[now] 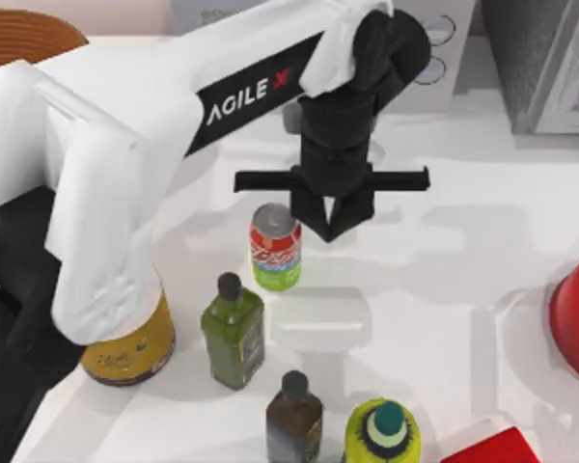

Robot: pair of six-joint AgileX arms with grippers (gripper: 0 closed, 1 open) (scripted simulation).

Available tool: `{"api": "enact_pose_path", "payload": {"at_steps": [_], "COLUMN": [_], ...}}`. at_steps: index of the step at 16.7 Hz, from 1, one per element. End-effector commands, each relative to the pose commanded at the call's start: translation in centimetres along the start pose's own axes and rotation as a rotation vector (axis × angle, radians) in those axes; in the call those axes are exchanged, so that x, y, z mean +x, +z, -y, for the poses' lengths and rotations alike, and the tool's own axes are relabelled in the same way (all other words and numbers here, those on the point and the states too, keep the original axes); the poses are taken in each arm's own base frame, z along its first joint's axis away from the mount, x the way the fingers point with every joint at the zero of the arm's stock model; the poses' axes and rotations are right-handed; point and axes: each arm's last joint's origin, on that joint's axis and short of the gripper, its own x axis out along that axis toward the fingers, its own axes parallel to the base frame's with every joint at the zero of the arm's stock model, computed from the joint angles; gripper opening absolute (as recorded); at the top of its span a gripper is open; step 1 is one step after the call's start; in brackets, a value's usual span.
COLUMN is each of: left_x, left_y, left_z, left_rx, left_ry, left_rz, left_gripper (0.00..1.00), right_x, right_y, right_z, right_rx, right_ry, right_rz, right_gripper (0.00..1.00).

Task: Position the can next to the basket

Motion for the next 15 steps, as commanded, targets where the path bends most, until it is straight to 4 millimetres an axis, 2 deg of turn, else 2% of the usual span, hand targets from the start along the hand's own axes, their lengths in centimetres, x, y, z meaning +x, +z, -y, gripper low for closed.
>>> {"api": "enact_pose_path", "payload": {"at_steps": [11,15], "left_x": [0.0,0.0], "left_y": [0.0,0.0], "left_z": [0.0,0.0], "left_rx": [0.0,0.0], "left_ry": [0.0,0.0], "left_rz": [0.0,0.0], "left_gripper": [0.98,1.0], "right_x": [0.0,0.0], "right_y": [0.0,0.0], "right_z": [0.0,0.0], "right_rx": [0.0,0.0], "right_ry": [0.0,0.0], "right_rz": [0.0,0.0], "right_gripper": [1.0,1.0]}}
